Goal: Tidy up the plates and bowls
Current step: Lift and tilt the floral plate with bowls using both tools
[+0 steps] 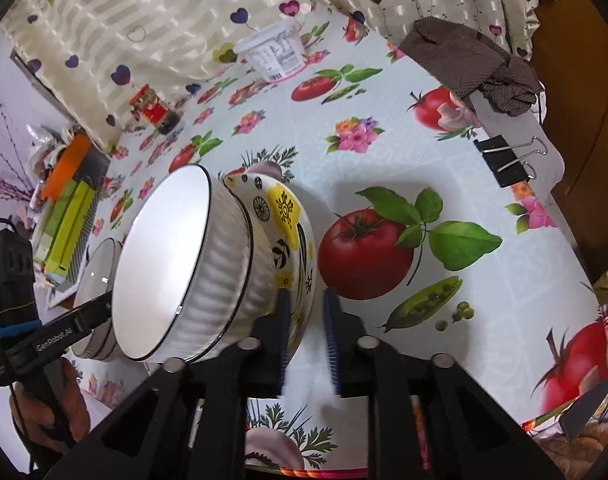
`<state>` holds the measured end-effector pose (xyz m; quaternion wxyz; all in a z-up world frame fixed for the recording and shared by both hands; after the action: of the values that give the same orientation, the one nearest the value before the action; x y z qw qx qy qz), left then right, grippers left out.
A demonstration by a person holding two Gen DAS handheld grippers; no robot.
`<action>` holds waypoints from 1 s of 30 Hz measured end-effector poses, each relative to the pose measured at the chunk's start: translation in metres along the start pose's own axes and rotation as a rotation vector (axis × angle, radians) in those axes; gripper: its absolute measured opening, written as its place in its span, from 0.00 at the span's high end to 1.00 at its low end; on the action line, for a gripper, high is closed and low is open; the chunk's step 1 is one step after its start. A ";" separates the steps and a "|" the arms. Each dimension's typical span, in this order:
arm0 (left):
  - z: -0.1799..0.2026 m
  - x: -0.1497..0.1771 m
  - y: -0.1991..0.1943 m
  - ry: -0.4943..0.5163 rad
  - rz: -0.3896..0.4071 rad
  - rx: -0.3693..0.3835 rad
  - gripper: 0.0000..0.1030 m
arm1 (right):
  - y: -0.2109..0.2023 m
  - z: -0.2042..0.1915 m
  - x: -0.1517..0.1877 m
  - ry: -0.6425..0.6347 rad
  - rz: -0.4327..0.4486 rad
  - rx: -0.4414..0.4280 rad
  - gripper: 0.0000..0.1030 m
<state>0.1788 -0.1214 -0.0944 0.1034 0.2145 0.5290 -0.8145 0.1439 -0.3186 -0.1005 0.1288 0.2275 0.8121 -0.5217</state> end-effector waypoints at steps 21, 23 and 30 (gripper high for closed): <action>0.021 0.009 0.027 -0.034 -0.035 0.075 0.79 | -0.014 0.022 0.000 0.001 0.026 0.027 0.91; 0.021 0.009 0.029 -0.026 -0.038 0.067 0.79 | -0.013 0.021 -0.001 -0.011 0.023 0.032 0.91; 0.024 0.011 0.034 -0.017 -0.042 0.071 0.79 | -0.007 0.021 -0.005 -0.039 -0.003 0.055 0.91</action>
<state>0.1765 -0.1568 -0.1186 0.0832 0.1999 0.5031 -0.8367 0.1439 -0.3408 -0.1019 0.1376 0.2195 0.7951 -0.5484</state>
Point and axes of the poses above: each gripper's, at about its wrist camera, not at the fingertips, and y roughly the way its jaws point, z to its right, x to its underside, the point moved 10 cm from there along y, roughly the way its jaws point, and after that the axes turned 1 degree about y, right-handed, at the moved point
